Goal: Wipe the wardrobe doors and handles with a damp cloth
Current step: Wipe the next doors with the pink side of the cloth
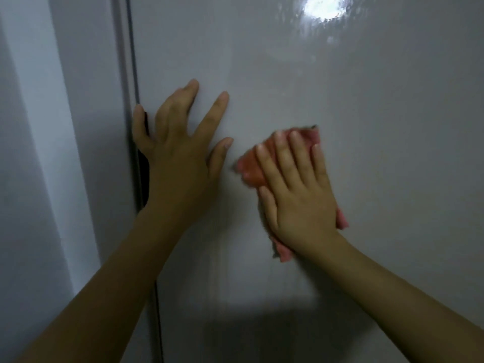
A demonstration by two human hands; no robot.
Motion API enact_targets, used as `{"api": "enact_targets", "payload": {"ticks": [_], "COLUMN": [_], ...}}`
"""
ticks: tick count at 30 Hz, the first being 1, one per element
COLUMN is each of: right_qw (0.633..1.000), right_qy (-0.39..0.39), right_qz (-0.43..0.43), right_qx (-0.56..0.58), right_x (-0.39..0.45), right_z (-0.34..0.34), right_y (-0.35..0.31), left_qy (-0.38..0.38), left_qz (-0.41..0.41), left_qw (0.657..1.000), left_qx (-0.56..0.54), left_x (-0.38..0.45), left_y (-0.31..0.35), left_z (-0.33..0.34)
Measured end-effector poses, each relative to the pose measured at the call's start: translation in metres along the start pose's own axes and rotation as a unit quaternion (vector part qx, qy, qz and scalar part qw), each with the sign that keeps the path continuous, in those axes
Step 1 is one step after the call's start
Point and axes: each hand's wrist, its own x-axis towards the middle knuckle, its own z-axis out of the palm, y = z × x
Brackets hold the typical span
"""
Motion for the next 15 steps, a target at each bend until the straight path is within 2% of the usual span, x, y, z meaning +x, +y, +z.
{"api": "enact_targets", "payload": {"ticks": [2, 4, 9, 10, 12, 15], "right_qw": [0.997, 0.994, 0.997, 0.997, 0.999, 0.994], "right_qy": [-0.022, -0.027, 0.037, 0.044, 0.038, -0.015], "right_qz": [-0.080, -0.100, 0.059, 0.070, 0.025, -0.111], "right_qx": [-0.007, -0.014, -0.017, -0.012, 0.005, 0.011], "right_x": [-0.017, -0.020, 0.038, 0.051, 0.060, 0.025], "right_z": [0.001, -0.003, -0.004, -0.001, 0.004, 0.012], "right_y": [0.002, 0.010, -0.015, -0.028, -0.046, -0.051], "left_qy": [0.012, 0.024, 0.020, 0.017, 0.008, -0.002], "left_qz": [0.018, 0.033, -0.012, -0.015, -0.016, -0.029], "left_qw": [1.000, 0.999, 1.000, 1.000, 1.000, 0.999], "left_qx": [0.000, 0.004, 0.006, 0.008, 0.011, 0.019], "left_x": [0.000, 0.001, -0.008, -0.012, -0.020, -0.035], "left_y": [-0.007, -0.018, -0.041, -0.044, -0.049, -0.058], "left_z": [-0.003, -0.009, -0.019, -0.019, -0.017, -0.014]}}
